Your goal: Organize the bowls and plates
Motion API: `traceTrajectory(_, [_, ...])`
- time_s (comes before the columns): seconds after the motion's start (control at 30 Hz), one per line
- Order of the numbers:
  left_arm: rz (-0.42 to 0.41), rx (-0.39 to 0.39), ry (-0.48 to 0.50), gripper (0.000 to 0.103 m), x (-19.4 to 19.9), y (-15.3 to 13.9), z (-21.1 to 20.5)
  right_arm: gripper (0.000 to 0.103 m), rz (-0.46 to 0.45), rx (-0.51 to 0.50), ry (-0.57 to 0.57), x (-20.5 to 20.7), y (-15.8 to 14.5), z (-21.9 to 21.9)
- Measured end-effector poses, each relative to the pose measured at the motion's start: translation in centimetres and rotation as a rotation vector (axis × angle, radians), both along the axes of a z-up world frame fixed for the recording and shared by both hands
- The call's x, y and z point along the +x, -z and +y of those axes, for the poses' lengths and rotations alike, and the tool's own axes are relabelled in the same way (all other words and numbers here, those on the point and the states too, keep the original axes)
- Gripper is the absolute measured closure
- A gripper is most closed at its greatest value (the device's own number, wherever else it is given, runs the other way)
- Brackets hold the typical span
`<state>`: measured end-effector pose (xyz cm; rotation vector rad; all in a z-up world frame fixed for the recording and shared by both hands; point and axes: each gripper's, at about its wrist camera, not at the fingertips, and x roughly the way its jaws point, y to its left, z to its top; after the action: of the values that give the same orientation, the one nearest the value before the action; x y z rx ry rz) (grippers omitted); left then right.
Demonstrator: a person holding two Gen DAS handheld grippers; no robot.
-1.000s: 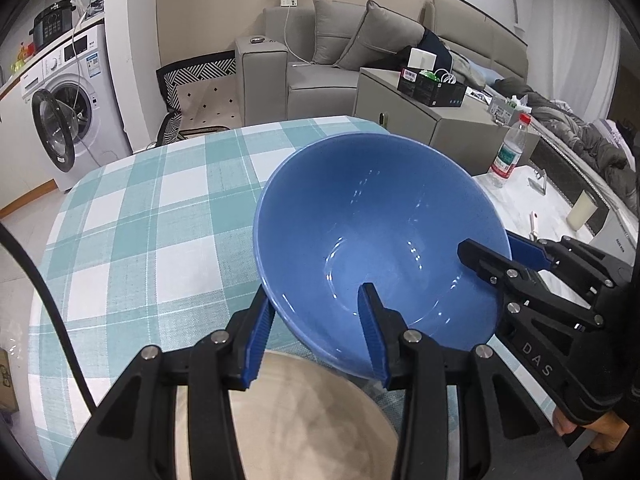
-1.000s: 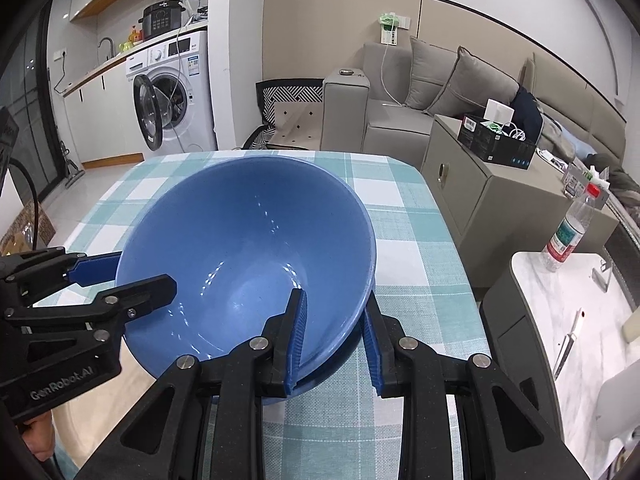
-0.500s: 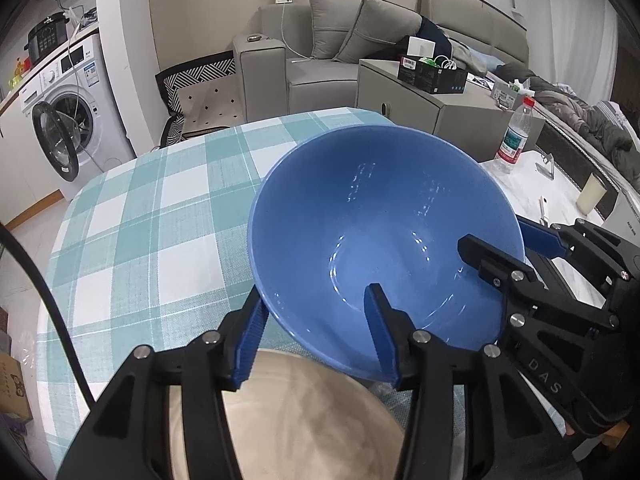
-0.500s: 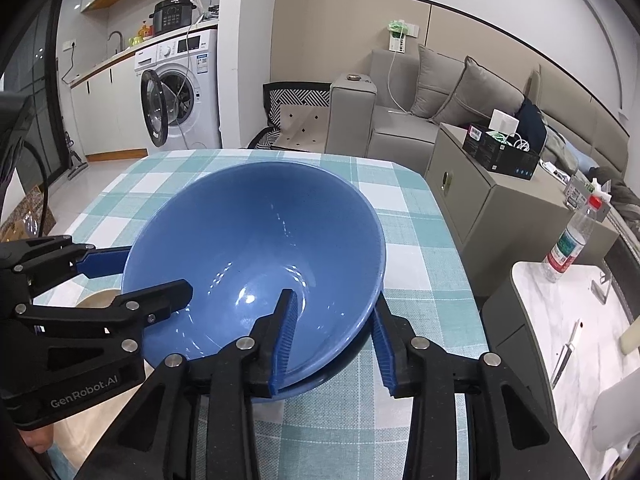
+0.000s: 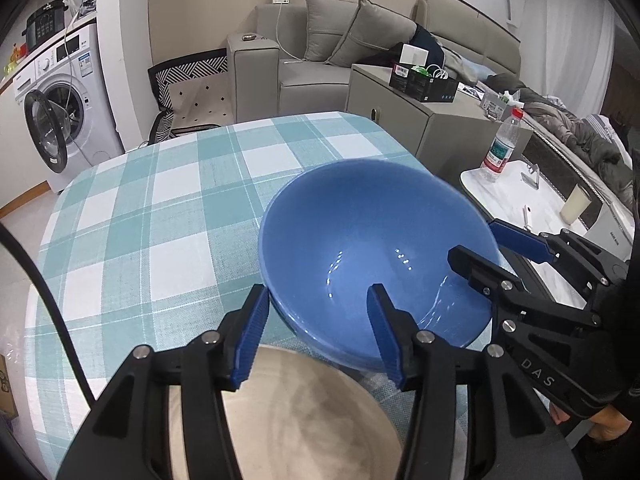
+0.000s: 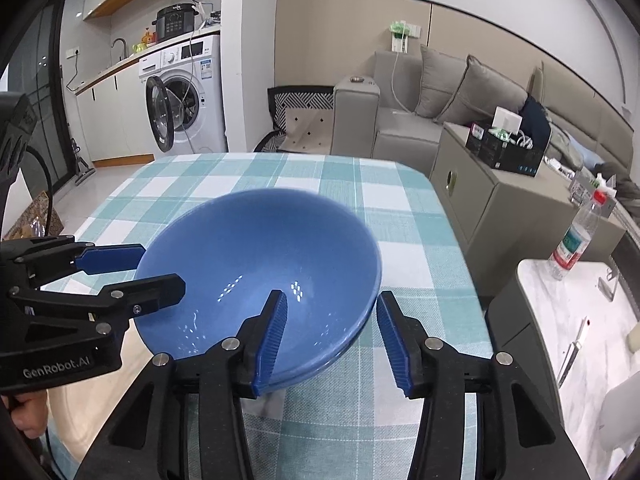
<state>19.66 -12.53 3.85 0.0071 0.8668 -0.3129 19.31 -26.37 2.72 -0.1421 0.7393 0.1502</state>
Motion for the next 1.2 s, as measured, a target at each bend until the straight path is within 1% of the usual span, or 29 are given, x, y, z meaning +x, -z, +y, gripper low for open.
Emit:
traceTrajectory(0.07, [0.002, -0.007, 0.001, 0.051, 0.0, -0.1, 0.1, 0.052, -0.024, -0.014, -0.006, -0.3, -0.4, 0.0])
traceTrajectory(0.13, [0.003, -0.008, 0.001, 0.049, 0.0, -0.3, 0.2, 0.046, -0.027, 0.004, -0.012, -0.4, -0.6, -0.2])
traceTrajectory(0.17, [0.000, -0.012, 0.000, 0.044, 0.0, -0.4, 0.4, 0.038, -0.026, 0.020, -0.012, -0.4, -0.7, -0.5])
traceTrajectory(0.2, [-0.003, -0.017, -0.003, 0.042, 0.0, -0.5, 0.5, 0.029, -0.032, 0.029, -0.002, -0.4, -0.9, -0.9])
traceTrajectory(0.27, [-0.003, -0.027, -0.010, 0.040, 0.1, -0.6, 0.9, 0.023, -0.043, 0.044, 0.015, -0.3, -1.1, -1.6])
traceTrajectory(0.3, [0.000, -0.029, -0.013, 0.037, 0.3, -0.6, 1.2, 0.021, -0.042, 0.061, 0.021, -0.3, -1.1, -1.9])
traceTrajectory(0.37, [-0.002, -0.036, -0.027, 0.026, 0.5, -0.6, 1.6, 0.018, -0.024, 0.097, 0.020, 0.0, -1.1, -2.5])
traceTrajectory(0.43, [0.004, -0.048, -0.045, 0.023, 0.8, -0.5, 2.1, 0.018, -0.016, 0.121, 0.015, 0.2, -1.0, -2.9])
traceTrajectory(0.5, [0.039, -0.073, -0.042, 0.022, 1.3, -0.1, 2.4, 0.010, -0.013, 0.151, 0.009, 0.4, -0.8, -3.4])
traceTrajectory(0.53, [0.050, -0.085, -0.041, 0.018, 1.5, 0.2, 2.6, 0.008, -0.005, 0.187, -0.003, 0.5, -0.7, -3.6])
traceTrajectory(0.57, [0.056, -0.094, -0.045, 0.008, 1.7, 0.4, 2.7, 0.004, 0.002, 0.215, -0.014, 0.6, -0.6, -3.8])
traceTrajectory(0.63, [0.042, -0.097, -0.059, 0.002, 1.8, 0.7, 2.8, 0.003, 0.011, 0.254, -0.032, 0.7, -0.3, -4.0])
traceTrajectory(0.77, [0.061, -0.097, -0.052, 0.002, 2.1, 1.4, 2.5, 0.002, 0.033, 0.277, -0.029, 1.3, 0.5, -3.9])
traceTrajectory(0.87, [0.073, -0.085, -0.058, 0.002, 2.2, 1.9, 2.2, 0.002, 0.081, 0.320, -0.050, 1.7, 1.2, -3.8])
traceTrajectory(1.03, [0.079, -0.086, -0.062, 0.002, 2.3, 2.2, 1.9, 0.002, 0.090, 0.329, -0.047, 2.0, 1.6, -3.5])
traceTrajectory(1.13, [0.082, -0.090, -0.066, 0.005, 2.5, 2.4, 1.9, 0.002, 0.104, 0.350, -0.034, 2.3, 2.1, -3.6])
traceTrajectory(1.17, [0.085, -0.092, -0.066, 0.009, 2.6, 2.4, 1.9, 0.002, 0.109, 0.358, -0.032, 2.3, 2.2, -3.6])
traceTrajectory(1.2, [0.089, -0.096, -0.060, 0.013, 2.6, 2.5, 1.9, 0.005, 0.116, 0.366, -0.032, 2.4, 2.4, -3.6])
